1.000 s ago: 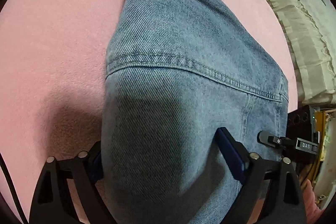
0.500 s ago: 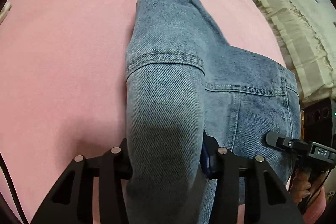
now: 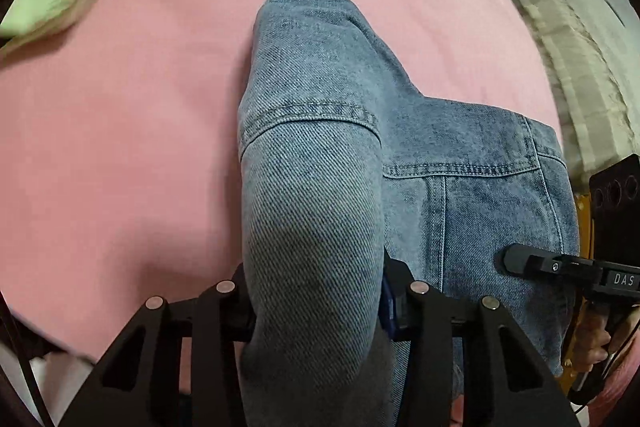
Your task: Fold large clothes
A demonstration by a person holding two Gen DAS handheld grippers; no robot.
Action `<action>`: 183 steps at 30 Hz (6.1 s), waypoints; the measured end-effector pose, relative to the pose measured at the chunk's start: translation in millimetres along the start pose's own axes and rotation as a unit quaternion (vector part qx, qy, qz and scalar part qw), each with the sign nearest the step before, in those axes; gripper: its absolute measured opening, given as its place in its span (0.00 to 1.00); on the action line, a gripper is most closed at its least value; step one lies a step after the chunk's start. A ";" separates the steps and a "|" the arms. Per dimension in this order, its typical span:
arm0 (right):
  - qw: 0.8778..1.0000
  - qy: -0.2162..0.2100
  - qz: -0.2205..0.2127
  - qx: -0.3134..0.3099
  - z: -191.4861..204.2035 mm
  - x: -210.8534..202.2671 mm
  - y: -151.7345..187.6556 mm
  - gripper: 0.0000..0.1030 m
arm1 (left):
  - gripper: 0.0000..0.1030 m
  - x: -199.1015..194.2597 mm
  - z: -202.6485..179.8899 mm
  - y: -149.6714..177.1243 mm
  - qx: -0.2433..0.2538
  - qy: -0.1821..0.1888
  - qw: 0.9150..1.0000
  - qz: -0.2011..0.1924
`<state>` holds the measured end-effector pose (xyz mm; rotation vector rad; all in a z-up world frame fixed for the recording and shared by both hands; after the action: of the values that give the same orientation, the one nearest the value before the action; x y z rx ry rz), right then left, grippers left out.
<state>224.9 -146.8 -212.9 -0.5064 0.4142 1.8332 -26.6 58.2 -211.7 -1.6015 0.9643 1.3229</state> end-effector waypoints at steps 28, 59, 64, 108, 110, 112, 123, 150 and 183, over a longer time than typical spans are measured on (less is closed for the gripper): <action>0.961 -0.124 -0.013 -0.247 374.1 300.9 -162.9 0.16 | 0.40 -219.6 327.1 -235.9 -0.031 -0.189 0.962 -0.197; 0.984 -0.101 -0.044 -0.143 217.4 444.6 -307.5 0.16 | 0.59 -8.6 399.7 -365.4 0.028 -0.105 0.982 -0.157; 0.981 -0.101 -0.038 -0.160 223.2 446.0 -310.9 0.16 | 0.59 -7.4 399.5 -367.4 0.029 -0.106 0.981 -0.159; 0.969 0.128 -0.208 -0.030 13.5 179.8 -67.4 0.89 | 0.82 -16.1 288.5 -141.4 -0.232 -0.370 0.881 -0.184; 0.964 0.166 -0.203 -0.030 -4.0 153.2 -35.9 0.89 | 0.82 -4.8 250.9 -108.4 -0.222 -0.371 0.888 -0.156; 0.960 0.203 -0.192 -0.022 -25.9 123.1 -0.1 0.89 | 0.82 5.2 207.2 -70.9 -0.207 -0.366 0.899 -0.126; 0.889 0.433 -0.119 0.088 -96.7 -59.0 185.2 0.94 | 0.82 -0.5 2.9 101.5 -0.075 -0.313 0.947 -0.017; 0.908 0.388 -0.147 -0.055 105.1 -129.9 204.2 0.94 | 0.84 -201.6 -99.7 116.4 0.016 -0.135 0.986 -0.093; 0.885 0.398 -0.225 -0.093 160.8 -118.9 188.3 1.00 | 0.89 -238.6 -87.3 100.6 0.072 -0.148 0.967 -0.194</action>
<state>56.2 -216.4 -7.6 -1.3823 0.6042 1.1514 -125.0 -46.8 20.6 -1.3487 0.5191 1.1457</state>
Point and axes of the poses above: each gripper's, at about its wrist camera, not at the fingertips, and x roughly the way its jaws point, z to its left, y to its underside, the point moved 6 cm from there along x, roughly the way its jaws point, and after that the axes turned 13 degrees about -y, right-handed, at the moved point
